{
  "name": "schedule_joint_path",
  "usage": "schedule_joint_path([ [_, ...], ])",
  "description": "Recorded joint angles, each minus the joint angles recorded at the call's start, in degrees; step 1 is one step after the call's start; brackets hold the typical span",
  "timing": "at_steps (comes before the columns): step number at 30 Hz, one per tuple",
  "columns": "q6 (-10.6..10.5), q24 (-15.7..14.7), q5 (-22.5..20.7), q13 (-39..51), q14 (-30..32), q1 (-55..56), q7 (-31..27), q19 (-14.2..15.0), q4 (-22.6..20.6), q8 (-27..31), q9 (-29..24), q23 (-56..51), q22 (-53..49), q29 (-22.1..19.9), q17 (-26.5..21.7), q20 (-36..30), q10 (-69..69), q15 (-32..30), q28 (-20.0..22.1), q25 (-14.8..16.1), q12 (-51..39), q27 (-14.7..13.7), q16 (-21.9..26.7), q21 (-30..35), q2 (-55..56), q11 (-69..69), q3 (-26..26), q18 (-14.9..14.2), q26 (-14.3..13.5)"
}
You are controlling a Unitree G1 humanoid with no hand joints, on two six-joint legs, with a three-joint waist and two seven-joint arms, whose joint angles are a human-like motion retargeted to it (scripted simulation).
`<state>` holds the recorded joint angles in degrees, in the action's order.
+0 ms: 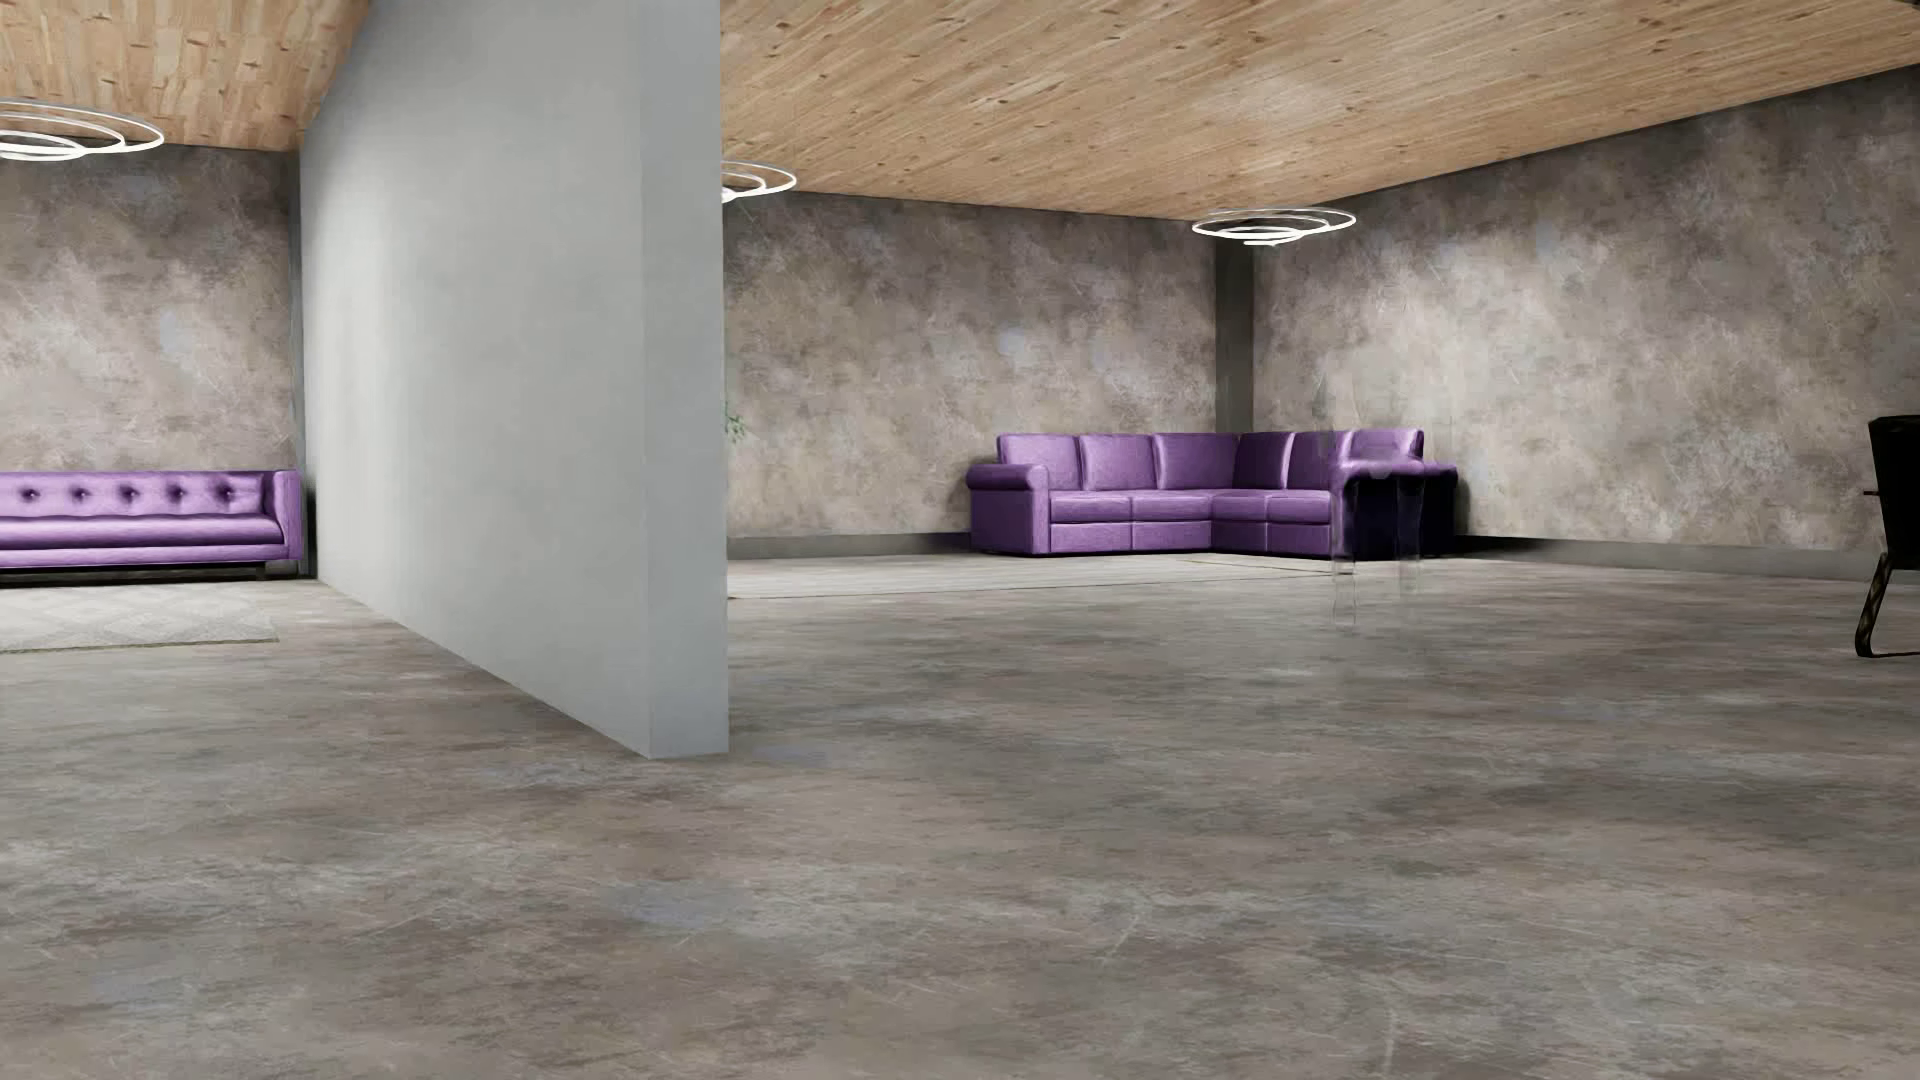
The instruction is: Walk towards the sofa
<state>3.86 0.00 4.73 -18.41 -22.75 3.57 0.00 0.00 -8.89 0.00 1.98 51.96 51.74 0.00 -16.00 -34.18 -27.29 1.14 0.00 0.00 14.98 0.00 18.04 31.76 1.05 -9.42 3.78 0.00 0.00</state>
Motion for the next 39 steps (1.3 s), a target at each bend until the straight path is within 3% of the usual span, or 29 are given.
schedule_joint_path([
  [1,0.0,0.0,-0.2,0.7,0.3,-0.9,0.0,0.0,-0.9,0.0,0.1,-0.5,1.7,0.0,-0.2,0.3,3.0,5.3,0.0,0.0,-0.3,0.0,0.0,-1.8,1.9,-20.0,-2.2,0.0,0.0],
  [2,-0.1,0.0,-0.2,1.7,1.3,-1.2,0.0,0.0,-0.7,0.0,-0.3,-0.9,1.5,0.0,-0.9,1.6,1.8,6.6,0.0,0.0,-0.4,0.0,0.0,-4.8,1.7,-20.2,-2.1,0.0,0.0],
  [5,-0.2,0.0,0.1,5.2,2.4,-1.4,0.0,0.0,-1.4,0.0,-0.3,-3.4,3.0,0.0,-2.2,-1.4,2.8,7.8,0.0,0.0,-3.2,0.0,0.4,-4.1,2.1,-20.8,-1.4,0.0,0.0],
  [9,0.3,0.0,0.4,7.5,6.0,0.0,0.0,0.0,-1.8,0.0,-0.3,-4.1,-0.1,0.0,-1.0,0.3,3.2,8.0,0.0,0.0,-4.7,0.0,0.4,-5.7,1.3,-20.4,-2.1,0.0,0.0],
  [15,0.2,0.0,-0.1,6.5,9.5,1.1,0.0,0.0,-2.7,0.0,-1.1,-4.3,-2.4,0.0,-1.4,-1.4,2.2,12.4,0.0,0.0,-5.1,0.0,-0.7,-5.3,2.5,-21.5,-1.7,0.0,0.0],
  [18,0.9,0.0,0.8,4.5,6.9,-3.1,0.0,0.0,-3.8,0.0,-4.2,-3.0,-2.3,0.0,-1.8,-3.8,2.3,14.2,0.0,0.0,-5.5,0.0,0.6,-5.5,10.3,-35.7,-0.5,0.0,0.0],
  [19,0.9,0.0,0.3,4.1,5.8,-4.5,0.0,0.0,-3.5,0.0,-5.2,-3.0,-6.3,0.0,-1.6,-3.1,2.4,14.8,0.0,0.0,-4.9,0.0,2.3,-4.9,13.6,-40.9,0.3,0.0,0.0],
  [20,0.2,0.0,0.3,3.1,4.5,-5.6,0.0,0.0,-2.5,0.0,-5.1,-2.7,-6.1,0.0,-1.7,-4.2,2.7,15.0,0.0,0.0,-5.6,0.0,2.7,-4.6,16.6,-44.4,2.7,0.0,0.0],
  [23,-1.9,0.0,0.4,1.2,0.7,-8.8,0.0,0.0,-0.6,0.0,-5.9,-1.2,-4.4,0.0,-2.9,-2.2,3.8,11.4,0.0,0.0,-8.8,0.0,1.7,-4.1,24.7,-39.5,7.7,0.0,0.0],
  [26,-1.8,0.0,1.3,0.1,-5.8,-16.5,0.0,0.0,-0.3,0.0,-7.3,2.9,-4.5,0.0,-3.0,-1.6,4.7,6.0,0.0,0.0,-11.1,0.0,1.7,-4.4,29.9,-32.3,8.9,0.0,0.0],
  [28,-1.9,0.0,1.3,-0.2,-7.2,-20.8,0.0,0.0,0.0,0.0,-7.7,4.9,-3.1,0.0,-3.0,-2.0,5.0,5.7,0.0,0.0,-12.4,0.0,1.7,-4.9,31.8,-29.4,10.4,0.0,0.0],
  [29,-2.0,0.0,2.7,-0.1,-6.1,-22.5,0.0,0.0,-0.1,0.0,-7.5,5.4,-2.0,0.0,-3.2,-2.9,5.9,6.4,0.0,0.0,-12.6,0.0,1.6,-4.6,32.5,-31.1,12.2,0.0,0.0],
  [30,-2.6,0.0,1.2,-0.1,-4.7,-23.5,0.0,0.0,1.3,0.0,-6.9,5.9,-3.7,0.0,-3.2,-5.4,5.2,6.5,0.0,0.0,-11.7,0.0,2.6,-4.1,33.4,-33.0,13.2,0.0,0.0],
  [31,-3.3,0.0,0.6,-0.2,-1.4,-22.7,0.0,0.0,2.9,0.0,-6.1,6.4,-1.1,0.0,-3.0,-2.4,3.3,8.3,0.0,0.0,-10.7,0.0,1.2,-4.4,35.0,-37.3,14.7,0.0,0.0],
  [32,-4.3,0.0,-0.1,-0.8,4.0,-23.2,0.0,0.0,4.0,0.0,-6.2,5.5,-0.3,0.0,-3.8,-6.0,0.2,10.3,0.0,0.0,-9.9,0.0,1.2,-4.0,33.4,-40.2,15.1,0.0,0.0],
  [33,-4.3,0.0,-1.0,0.2,13.5,-21.6,0.0,0.0,4.8,0.0,-5.8,7.0,-0.5,0.0,-3.3,-5.9,-5.5,12.4,0.0,0.0,-8.0,0.0,1.4,-2.8,31.5,-42.0,14.8,0.0,0.0],
  [34,-3.5,0.0,-0.8,0.3,23.1,-16.2,0.0,0.0,4.9,0.0,-4.7,7.1,0.2,0.0,-3.0,-6.6,-15.8,14.8,0.0,0.0,-6.6,0.0,1.5,-3.0,29.5,-42.5,13.7,0.0,0.0],
  [35,-4.0,0.0,-3.0,0.9,28.7,-10.9,0.0,0.0,6.6,0.0,-6.8,5.8,0.4,0.0,-3.0,-7.0,-28.3,16.8,0.0,0.0,-6.0,0.0,1.1,-4.2,24.8,-41.7,12.7,0.0,0.0],
  [37,-2.9,0.0,-4.8,2.4,27.1,0.7,0.0,0.0,5.9,0.0,-8.5,3.6,0.0,0.0,-2.6,-7.2,-47.5,18.9,0.0,0.0,-3.9,0.0,1.9,-3.5,15.8,-37.6,5.7,0.0,0.0],
  [39,-1.4,0.0,-4.6,3.6,29.0,11.9,0.0,0.0,4.4,0.0,-8.8,-0.3,0.0,0.0,-2.7,-2.9,-44.5,18.9,0.0,0.0,-1.5,0.0,1.1,-3.8,6.4,-30.8,-1.9,0.0,0.0],
])
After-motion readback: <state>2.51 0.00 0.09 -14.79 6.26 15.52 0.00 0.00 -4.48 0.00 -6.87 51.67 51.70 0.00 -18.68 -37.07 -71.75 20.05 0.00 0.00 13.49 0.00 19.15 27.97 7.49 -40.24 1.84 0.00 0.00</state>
